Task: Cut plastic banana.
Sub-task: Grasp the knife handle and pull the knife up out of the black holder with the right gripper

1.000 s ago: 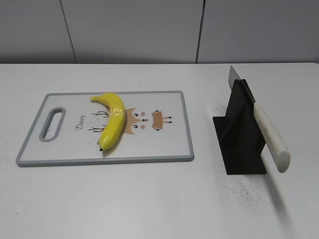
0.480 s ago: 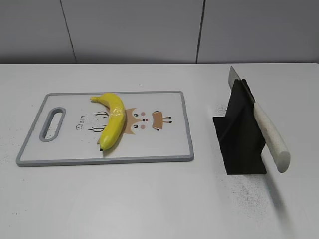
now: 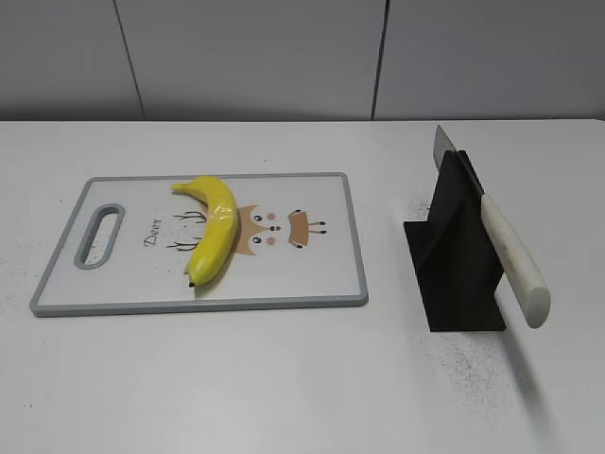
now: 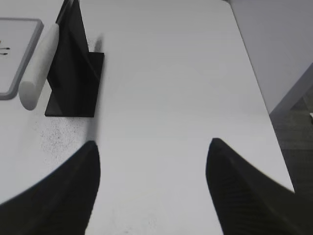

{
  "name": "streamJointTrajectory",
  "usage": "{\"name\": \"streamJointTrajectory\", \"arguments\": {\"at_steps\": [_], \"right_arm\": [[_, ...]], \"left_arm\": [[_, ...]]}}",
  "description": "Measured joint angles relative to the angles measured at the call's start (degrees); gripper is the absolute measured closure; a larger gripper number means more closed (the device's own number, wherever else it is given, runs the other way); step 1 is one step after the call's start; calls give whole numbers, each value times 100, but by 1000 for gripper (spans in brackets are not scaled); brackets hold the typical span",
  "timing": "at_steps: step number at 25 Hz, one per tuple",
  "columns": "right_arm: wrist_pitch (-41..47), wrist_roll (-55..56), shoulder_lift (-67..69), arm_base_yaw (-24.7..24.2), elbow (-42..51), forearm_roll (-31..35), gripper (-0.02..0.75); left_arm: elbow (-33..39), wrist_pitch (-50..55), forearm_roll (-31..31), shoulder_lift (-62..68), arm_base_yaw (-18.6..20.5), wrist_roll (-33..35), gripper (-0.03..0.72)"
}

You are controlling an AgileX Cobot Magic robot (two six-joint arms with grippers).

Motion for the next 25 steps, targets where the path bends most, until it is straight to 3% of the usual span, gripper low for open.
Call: {"name": "streamJointTrajectory", "arguments": {"at_steps": [16,25], "right_arm": [[856,282,2928,13,-1309,16,223],[869,450,3900,994,-1525,38,223]], "left_arm": [[0,0,0,0,0,0,135],[0,0,0,0,0,0,135]]}}
